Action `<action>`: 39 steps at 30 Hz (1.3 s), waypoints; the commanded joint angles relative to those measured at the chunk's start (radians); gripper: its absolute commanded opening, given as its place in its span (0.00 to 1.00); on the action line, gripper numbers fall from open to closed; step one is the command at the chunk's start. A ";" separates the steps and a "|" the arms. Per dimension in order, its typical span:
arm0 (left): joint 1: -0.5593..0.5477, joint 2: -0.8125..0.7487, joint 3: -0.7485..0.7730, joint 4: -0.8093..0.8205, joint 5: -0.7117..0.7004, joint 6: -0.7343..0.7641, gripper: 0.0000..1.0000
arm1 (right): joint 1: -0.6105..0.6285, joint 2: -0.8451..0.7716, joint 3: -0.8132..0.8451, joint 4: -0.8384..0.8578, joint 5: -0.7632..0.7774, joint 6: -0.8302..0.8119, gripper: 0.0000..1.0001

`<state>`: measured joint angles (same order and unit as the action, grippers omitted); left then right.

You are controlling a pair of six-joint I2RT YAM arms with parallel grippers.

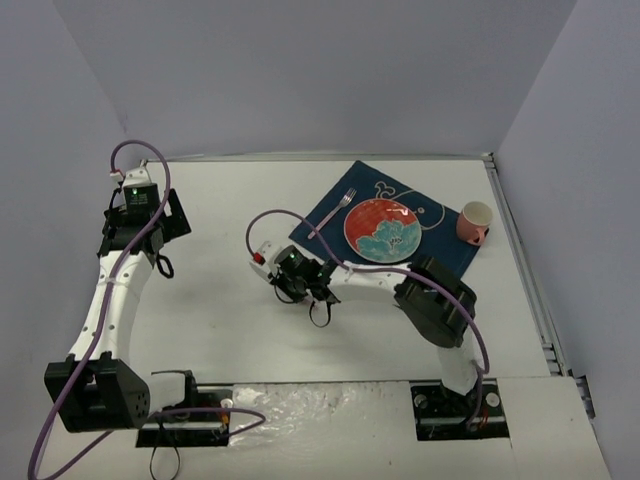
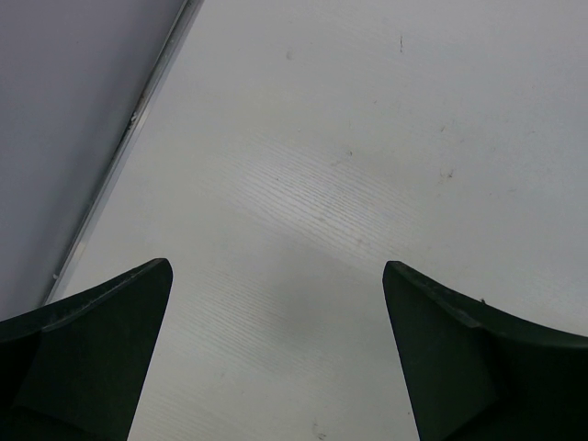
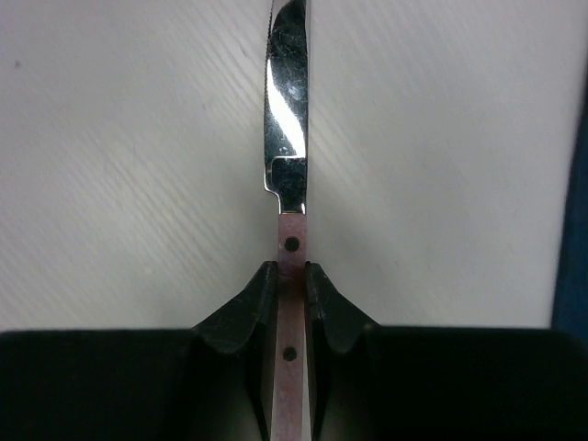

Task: Set the dinner table for one person

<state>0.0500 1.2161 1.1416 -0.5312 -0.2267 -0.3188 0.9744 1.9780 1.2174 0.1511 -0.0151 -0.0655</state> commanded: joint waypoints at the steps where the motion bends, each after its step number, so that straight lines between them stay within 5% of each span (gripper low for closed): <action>1: 0.015 0.006 0.030 0.049 0.025 -0.012 0.97 | -0.019 -0.280 -0.134 0.009 0.120 0.113 0.00; 9: 0.025 0.017 0.034 0.049 0.056 -0.026 0.97 | -0.168 -0.698 -0.401 0.012 0.291 0.404 0.00; 15: 0.026 0.021 0.037 0.048 0.060 -0.029 0.97 | -0.386 -0.832 -0.518 -0.073 0.406 0.653 0.00; 27: 0.028 0.019 0.041 0.043 0.058 -0.029 0.97 | -0.634 -0.701 -0.561 -0.121 0.380 0.921 0.00; 39: 0.028 0.022 0.043 0.040 0.068 -0.032 0.97 | -0.766 -0.533 -0.558 -0.036 0.336 0.862 0.00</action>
<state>0.0689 1.2465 1.1416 -0.5270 -0.1604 -0.3362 0.2456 1.4154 0.6375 0.0292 0.3235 0.8241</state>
